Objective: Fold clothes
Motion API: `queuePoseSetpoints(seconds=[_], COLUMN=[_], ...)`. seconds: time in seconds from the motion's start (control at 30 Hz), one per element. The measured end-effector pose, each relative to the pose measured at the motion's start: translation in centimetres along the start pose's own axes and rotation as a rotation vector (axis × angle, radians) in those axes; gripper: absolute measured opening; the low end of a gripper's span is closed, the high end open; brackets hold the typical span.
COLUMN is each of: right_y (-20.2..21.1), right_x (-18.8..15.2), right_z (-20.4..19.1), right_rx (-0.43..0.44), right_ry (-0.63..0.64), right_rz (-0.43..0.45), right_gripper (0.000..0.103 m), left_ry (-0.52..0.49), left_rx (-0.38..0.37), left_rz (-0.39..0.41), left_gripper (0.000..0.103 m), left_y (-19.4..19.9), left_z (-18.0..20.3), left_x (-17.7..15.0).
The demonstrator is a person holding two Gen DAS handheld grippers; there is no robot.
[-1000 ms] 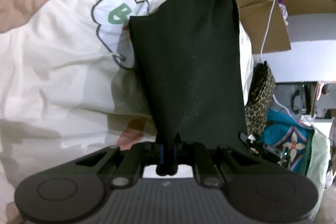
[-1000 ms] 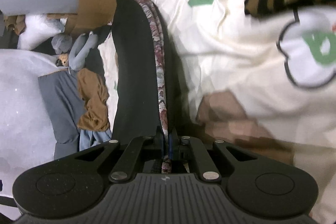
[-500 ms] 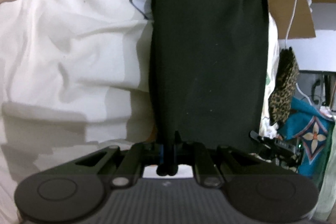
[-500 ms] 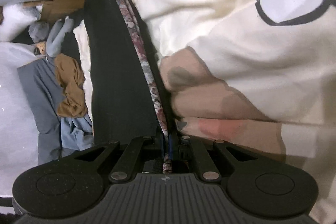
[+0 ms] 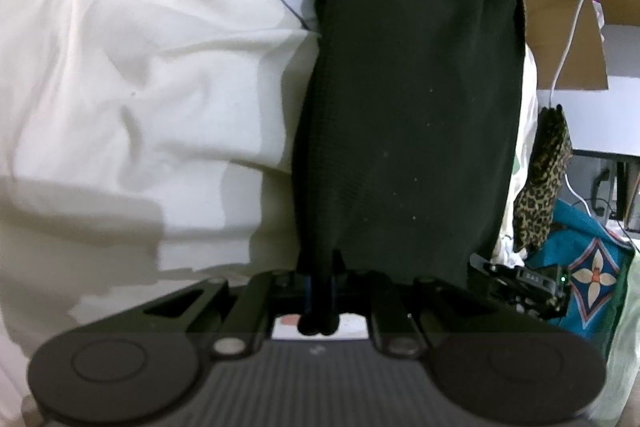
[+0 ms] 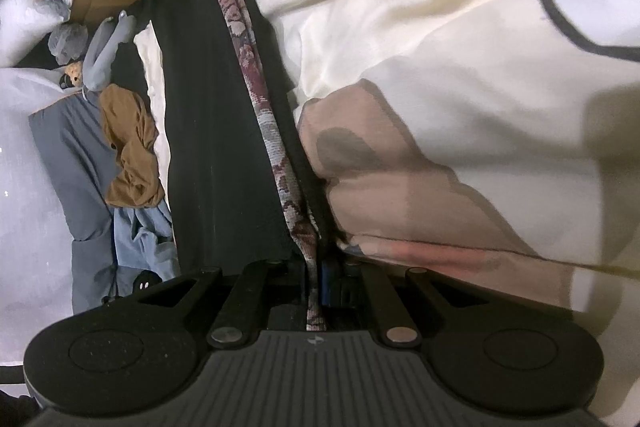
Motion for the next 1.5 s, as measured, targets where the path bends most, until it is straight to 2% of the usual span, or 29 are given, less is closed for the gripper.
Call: queuePoseSetpoints(seconds=[0.27, 0.33, 0.47, 0.67, 0.97, 1.13, 1.3, 1.5], right_y=[-0.9, -0.7, -0.1, 0.7, 3.8, 4.5, 4.5, 5.4], right_x=[0.0, -0.3, -0.6, -1.1, -2.4, -4.2, -6.3, -8.4], right_z=[-0.5, -0.6, -1.3, -4.9, -11.6, -13.4, -14.5, -14.5], right_rx=[-0.003, 0.002, -0.021, -0.053, -0.029, -0.015, -0.010, -0.016], right_ry=[0.022, 0.023, 0.026, 0.076, 0.186, 0.251, 0.306, 0.318], right_rz=[-0.003, 0.004, 0.016, 0.029, 0.052, 0.023, -0.023, -0.055], right_gripper=[0.010, 0.003, 0.003, 0.002, 0.002, 0.002, 0.002, 0.002], left_ry=[-0.007, -0.004, -0.008, -0.042, -0.082, -0.071, -0.091, -0.060], left_rx=[0.000, -0.007, -0.012, -0.076, -0.082, -0.095, -0.093, -0.103], left_rz=[0.002, 0.004, 0.014, 0.044, 0.099, 0.118, 0.110, 0.077], left_gripper=[0.008, 0.008, 0.008, 0.008, 0.008, 0.008, 0.008, 0.008], left_y=[0.0, 0.1, 0.6, 3.5, 10.3, 14.4, 14.5, 15.0], left_z=[0.4, 0.3, 1.1, 3.6, 6.5, 4.6, 6.1, 5.0], left_x=[-0.1, -0.3, -0.3, -0.7, -1.4, -3.0, -4.4, -5.9])
Point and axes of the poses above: each gripper's, at about its wrist camera, not at the fingertips, and y roughly against the way its jaws point, z to its right, x to its top, the point moved 1 cm from there along -y, roughly the way its jaws point, and after that the axes turned 14 degrees about x, right-handed, at the moved point
